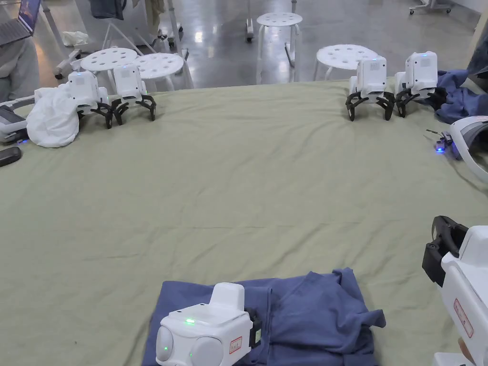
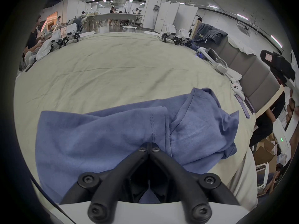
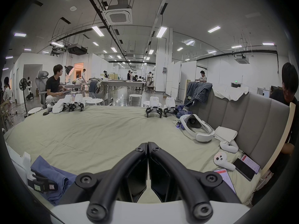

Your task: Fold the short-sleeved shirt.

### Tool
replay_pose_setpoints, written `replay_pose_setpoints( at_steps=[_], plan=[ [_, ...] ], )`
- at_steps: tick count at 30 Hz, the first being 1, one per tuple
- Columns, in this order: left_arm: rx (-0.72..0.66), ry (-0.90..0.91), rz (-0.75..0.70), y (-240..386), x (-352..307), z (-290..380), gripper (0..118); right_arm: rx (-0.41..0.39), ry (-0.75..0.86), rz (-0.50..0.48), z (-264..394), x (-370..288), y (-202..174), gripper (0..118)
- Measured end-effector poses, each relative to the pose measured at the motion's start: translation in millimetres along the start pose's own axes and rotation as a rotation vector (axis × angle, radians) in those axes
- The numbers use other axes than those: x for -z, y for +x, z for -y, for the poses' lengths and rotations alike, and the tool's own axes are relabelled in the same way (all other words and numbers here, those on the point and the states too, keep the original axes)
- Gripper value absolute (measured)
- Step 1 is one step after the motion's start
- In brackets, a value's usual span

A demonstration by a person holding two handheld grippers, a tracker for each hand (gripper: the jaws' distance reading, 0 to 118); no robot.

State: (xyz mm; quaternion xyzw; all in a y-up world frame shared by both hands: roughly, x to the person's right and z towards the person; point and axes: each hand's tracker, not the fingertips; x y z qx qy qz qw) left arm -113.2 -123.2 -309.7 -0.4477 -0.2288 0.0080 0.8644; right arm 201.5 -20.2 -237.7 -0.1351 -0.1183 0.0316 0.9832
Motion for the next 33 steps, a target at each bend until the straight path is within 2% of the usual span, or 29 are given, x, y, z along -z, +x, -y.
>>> replay_pose_setpoints(
  at_steps=[9,17,20,27,28,30,32,33],
  plan=[
    [-0.015,0.188,-0.035,-28.3,-64.4,-36.6,0,-0.001,0.023,-0.017,-9.4,0.5,-9.6,4],
    [-0.045,0.263,-0.125,-71.4,-102.2,-53.5,0,-0.004,0.030,-0.044,-11.5,0.2,-21.4,4],
    [-0.075,0.264,-0.154,-89.9,-107.5,-50.9,0,-0.007,0.026,-0.050,-10.2,0.3,-24.4,4],
    [-0.185,0.162,-0.075,-135.5,-110.9,-37.7,0,-0.019,0.016,-0.059,-8.9,2.2,-26.9,4],
    [-0.197,0.156,-0.074,-140.8,-109.9,-34.7,3,-0.019,0.015,-0.059,-8.7,2.4,-27.0,4],
    [-0.227,0.108,-0.048,-151.8,-106.8,-30.2,19,-0.018,0.013,-0.058,-8.2,2.9,-27.1,4],
    [-0.270,0.078,-0.022,-162.0,-104.5,-24.5,51,-0.020,0.009,-0.058,-7.3,3.3,-27.6,4],
    [-0.296,0.058,0.006,-168.3,-102.0,-21.7,51,-0.022,0.008,-0.058,-7.1,3.7,-28.0,4]
  ],
)
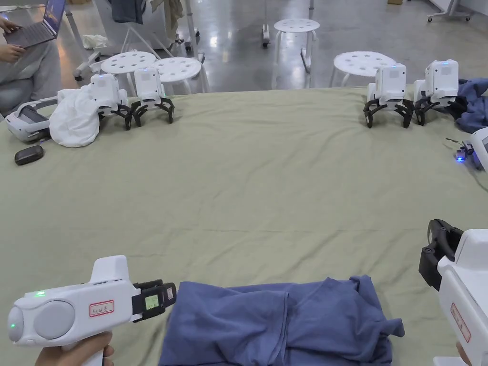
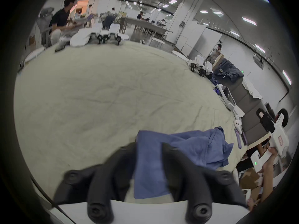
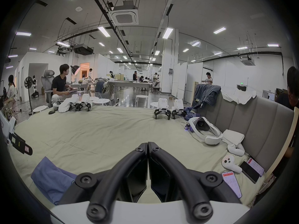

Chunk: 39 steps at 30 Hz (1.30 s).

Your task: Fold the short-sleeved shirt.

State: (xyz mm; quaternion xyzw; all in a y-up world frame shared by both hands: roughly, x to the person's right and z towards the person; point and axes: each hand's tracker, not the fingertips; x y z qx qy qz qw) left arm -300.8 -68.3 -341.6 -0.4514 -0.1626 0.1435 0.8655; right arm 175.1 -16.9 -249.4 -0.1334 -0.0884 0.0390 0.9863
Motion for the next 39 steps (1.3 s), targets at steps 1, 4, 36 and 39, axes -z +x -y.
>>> replay_pose_setpoints(
  at_steps=[1,4,36,39],
  plan=[
    [-0.023,-0.035,0.013,-6.1,3.8,0.4,58,-0.001,-0.003,-0.001,0.4,0.3,-0.2,4],
    [-0.044,-0.073,0.023,-19.9,14.1,3.8,98,-0.003,-0.010,0.000,2.9,1.6,-0.7,4],
    [-0.031,-0.374,0.235,-33.1,92.2,-7.4,23,-0.015,-0.048,0.012,12.0,6.8,-0.4,4],
    [0.040,-0.344,0.198,-22.9,87.5,-5.8,18,-0.013,-0.049,0.009,12.8,6.6,-0.9,4]
  ],
)
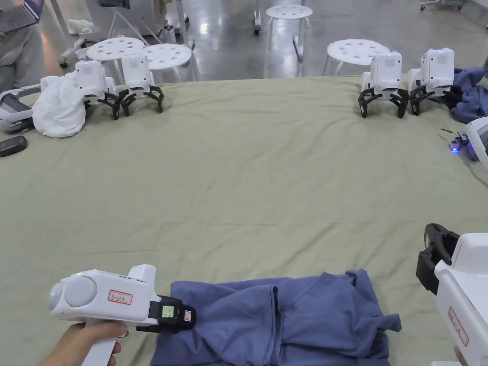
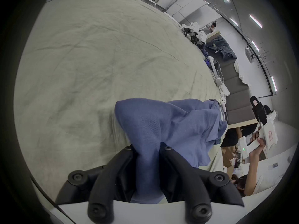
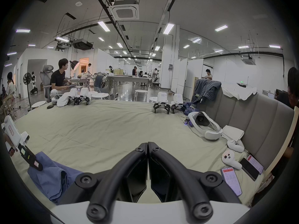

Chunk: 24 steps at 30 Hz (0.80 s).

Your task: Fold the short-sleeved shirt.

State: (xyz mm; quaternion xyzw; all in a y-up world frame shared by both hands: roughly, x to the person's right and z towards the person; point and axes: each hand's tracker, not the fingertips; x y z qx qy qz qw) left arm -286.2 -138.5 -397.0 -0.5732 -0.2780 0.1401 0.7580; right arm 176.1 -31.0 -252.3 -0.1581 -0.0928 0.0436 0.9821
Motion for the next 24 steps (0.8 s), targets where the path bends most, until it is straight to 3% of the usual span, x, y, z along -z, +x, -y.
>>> replay_pose_setpoints(
  at_steps=[12,24],
  plan=[
    [0.041,0.018,-0.081,26.8,-48.5,-14.4,15,0.001,0.015,-0.003,-6.6,-0.9,3.8,4],
    [0.032,0.041,-0.268,3.3,-128.6,-13.7,15,0.012,0.027,-0.014,-6.4,-1.8,1.5,4]
  ],
)
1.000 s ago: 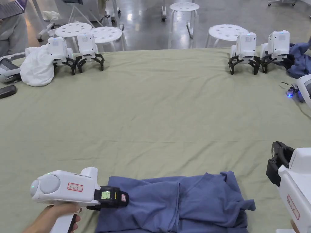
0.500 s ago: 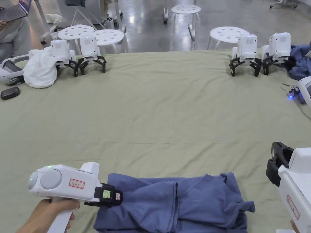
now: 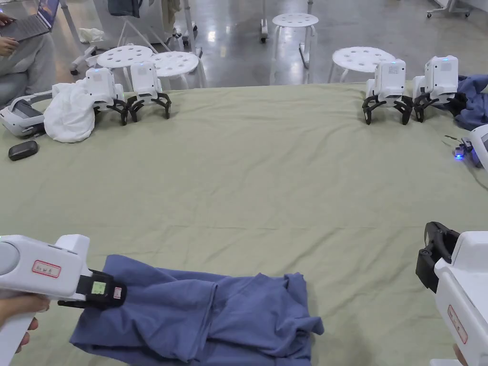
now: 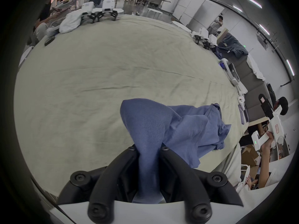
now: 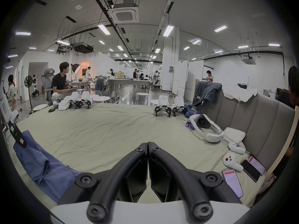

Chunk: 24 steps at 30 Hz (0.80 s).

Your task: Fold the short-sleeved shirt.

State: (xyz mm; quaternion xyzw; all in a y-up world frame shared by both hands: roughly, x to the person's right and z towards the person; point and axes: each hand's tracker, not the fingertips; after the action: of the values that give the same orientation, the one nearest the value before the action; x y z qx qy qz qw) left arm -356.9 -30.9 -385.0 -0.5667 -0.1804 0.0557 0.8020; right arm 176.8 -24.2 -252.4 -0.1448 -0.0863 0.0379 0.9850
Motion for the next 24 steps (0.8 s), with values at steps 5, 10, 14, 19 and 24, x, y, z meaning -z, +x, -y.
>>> replay_pose_setpoints(
  at_steps=[5,10,14,19,24],
  plan=[
    [-0.043,-0.004,-0.028,-0.5,-0.3,1.9,15,0.006,-0.003,-0.003,1.2,0.4,-0.3,4],
    [-0.008,-0.047,-0.130,43.9,11.8,-10.5,15,0.007,-0.002,-0.009,1.1,-1.6,2.3,4],
    [0.021,-0.051,-0.091,79.5,19.8,-23.2,15,0.010,0.005,-0.009,1.5,-4.2,7.6,4],
    [0.092,-0.063,-0.009,130.4,38.1,-33.8,15,0.020,0.011,-0.001,2.3,-7.6,18.0,4],
    [0.164,-0.101,0.035,171.7,65.4,-40.0,15,0.036,0.015,0.021,5.6,-11.6,30.2,4]
  ],
)
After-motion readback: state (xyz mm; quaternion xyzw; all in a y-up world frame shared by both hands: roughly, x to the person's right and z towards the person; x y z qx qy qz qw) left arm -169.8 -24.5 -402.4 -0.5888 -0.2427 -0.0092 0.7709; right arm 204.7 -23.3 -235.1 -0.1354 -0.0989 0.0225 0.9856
